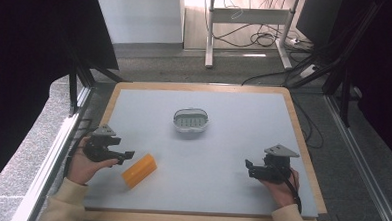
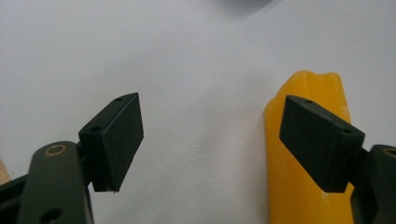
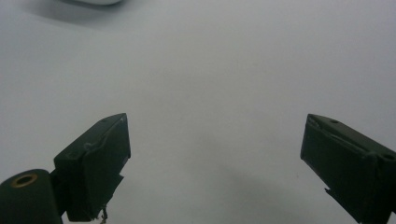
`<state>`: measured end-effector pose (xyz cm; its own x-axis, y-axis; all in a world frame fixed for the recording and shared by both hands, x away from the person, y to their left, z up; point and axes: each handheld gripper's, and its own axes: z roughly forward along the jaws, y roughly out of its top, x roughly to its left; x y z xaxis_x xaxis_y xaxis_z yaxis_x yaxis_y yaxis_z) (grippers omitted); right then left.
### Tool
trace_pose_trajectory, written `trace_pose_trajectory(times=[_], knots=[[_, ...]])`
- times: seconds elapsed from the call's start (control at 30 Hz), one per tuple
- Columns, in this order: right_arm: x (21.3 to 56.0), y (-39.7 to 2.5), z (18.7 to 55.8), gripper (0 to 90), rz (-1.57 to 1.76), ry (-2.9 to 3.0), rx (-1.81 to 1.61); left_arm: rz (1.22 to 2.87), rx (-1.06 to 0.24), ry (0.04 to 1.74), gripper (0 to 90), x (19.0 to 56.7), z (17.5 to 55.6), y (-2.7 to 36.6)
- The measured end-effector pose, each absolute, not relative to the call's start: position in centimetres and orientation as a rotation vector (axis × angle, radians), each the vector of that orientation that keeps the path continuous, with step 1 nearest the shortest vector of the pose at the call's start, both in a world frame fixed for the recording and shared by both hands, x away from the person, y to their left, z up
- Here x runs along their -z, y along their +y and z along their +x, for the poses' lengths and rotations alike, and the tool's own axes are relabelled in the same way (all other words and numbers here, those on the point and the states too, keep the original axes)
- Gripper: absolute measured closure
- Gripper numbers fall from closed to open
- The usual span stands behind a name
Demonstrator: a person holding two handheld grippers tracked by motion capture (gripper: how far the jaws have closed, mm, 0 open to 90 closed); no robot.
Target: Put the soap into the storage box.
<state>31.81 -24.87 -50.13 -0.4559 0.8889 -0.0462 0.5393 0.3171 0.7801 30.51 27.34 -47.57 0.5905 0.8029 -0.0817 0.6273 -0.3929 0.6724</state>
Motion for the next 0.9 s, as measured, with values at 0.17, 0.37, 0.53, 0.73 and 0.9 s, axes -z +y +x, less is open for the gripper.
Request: trace_pose_trajectory(times=[0.17,0.37,0.53,0.73,0.9], knots=[[50.2,-25.2,31.4,10.4,1.237,2.130,-0.974,2.137,-0.344,1.123,21.4,47.3,30.3,27.4],[49.7,-25.5,30.6,11.4,1.228,2.103,-0.983,2.128,-0.351,1.116,21.4,47.2,29.9,27.7],[49.7,-25.9,30.7,12.1,1.232,2.095,-0.994,2.137,-0.349,1.114,21.3,47.4,30.1,27.6],[50.3,-26.1,31.0,11.8,1.237,2.122,-0.984,2.141,-0.343,1.130,21.2,47.6,30.3,27.8],[50.1,-26.1,30.8,11.8,1.235,2.114,-0.993,2.133,-0.349,1.135,21.2,47.5,30.1,27.8]])
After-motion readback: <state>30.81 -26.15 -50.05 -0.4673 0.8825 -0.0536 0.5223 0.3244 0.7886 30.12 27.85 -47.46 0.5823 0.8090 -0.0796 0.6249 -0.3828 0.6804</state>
